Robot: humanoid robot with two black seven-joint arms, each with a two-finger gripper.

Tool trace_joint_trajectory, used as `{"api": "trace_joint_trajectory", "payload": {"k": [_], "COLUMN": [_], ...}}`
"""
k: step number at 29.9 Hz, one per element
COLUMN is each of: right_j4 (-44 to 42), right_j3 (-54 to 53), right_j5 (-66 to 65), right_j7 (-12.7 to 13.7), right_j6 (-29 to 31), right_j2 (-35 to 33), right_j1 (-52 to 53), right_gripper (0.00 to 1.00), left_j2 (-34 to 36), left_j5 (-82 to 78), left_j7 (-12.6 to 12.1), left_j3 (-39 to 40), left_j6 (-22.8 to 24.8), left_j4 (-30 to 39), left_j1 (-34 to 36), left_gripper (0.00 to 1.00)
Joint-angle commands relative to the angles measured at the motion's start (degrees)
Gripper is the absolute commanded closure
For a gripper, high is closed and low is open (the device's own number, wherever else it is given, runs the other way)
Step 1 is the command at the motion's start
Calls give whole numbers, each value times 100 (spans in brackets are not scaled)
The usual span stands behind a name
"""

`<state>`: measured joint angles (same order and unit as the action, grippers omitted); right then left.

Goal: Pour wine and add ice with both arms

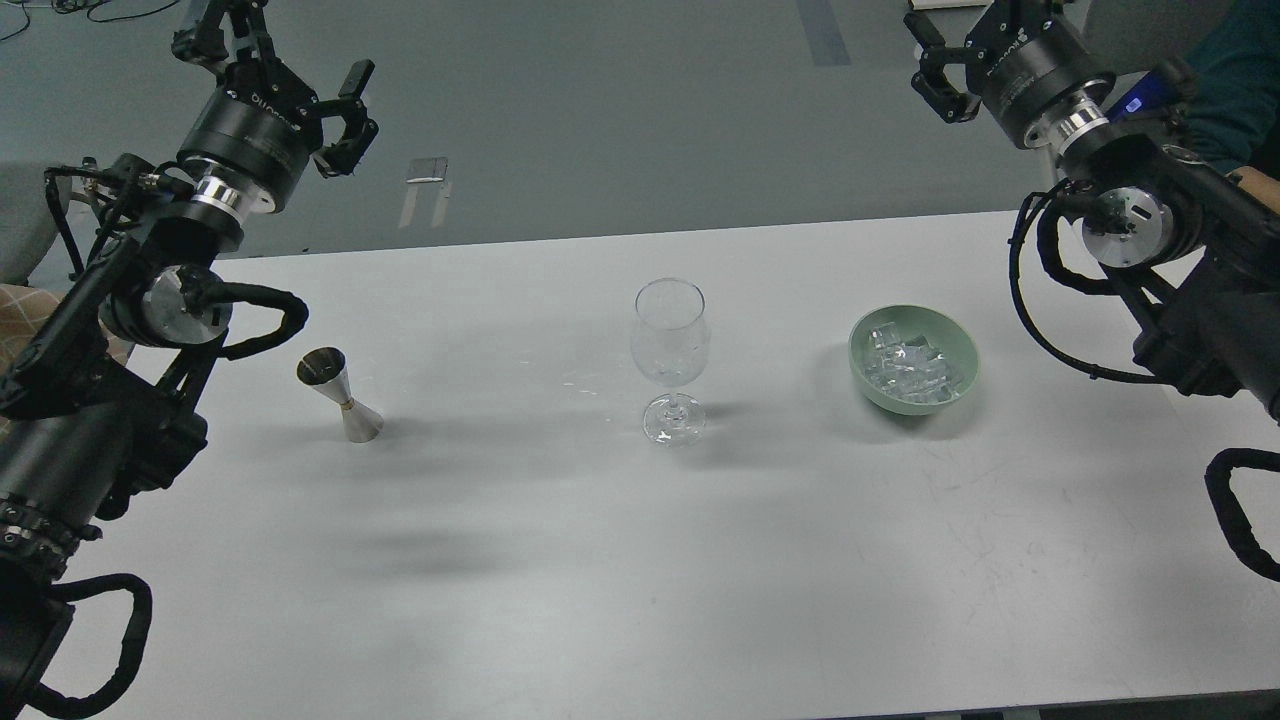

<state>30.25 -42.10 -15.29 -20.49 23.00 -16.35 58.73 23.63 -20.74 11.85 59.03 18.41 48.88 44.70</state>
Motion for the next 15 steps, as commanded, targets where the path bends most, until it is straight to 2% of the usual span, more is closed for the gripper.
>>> {"api": "trace_joint_trajectory", "payload": {"k": [1,9,15], "right_j4": [111,306,297], "right_j3": [17,26,35], "right_j5": [-9,-27,-27], "right_j7": [1,1,1], "right_j6": [-58,-199,-199], "right_j2": [-9,-18,-35], "right_j1": [-10,-10,-19], "right_gripper": [0,0,0], "left_j2": [-17,1,1], "left_j5": [0,167,202], "left_j7": [-25,-209,-200], "left_j3": [20,29,29], "left_j6": [-12,-4,14], "left_j4": [-2,-2,-2], "left_j1": [-5,-5,-5], "left_gripper": [1,0,0]}}
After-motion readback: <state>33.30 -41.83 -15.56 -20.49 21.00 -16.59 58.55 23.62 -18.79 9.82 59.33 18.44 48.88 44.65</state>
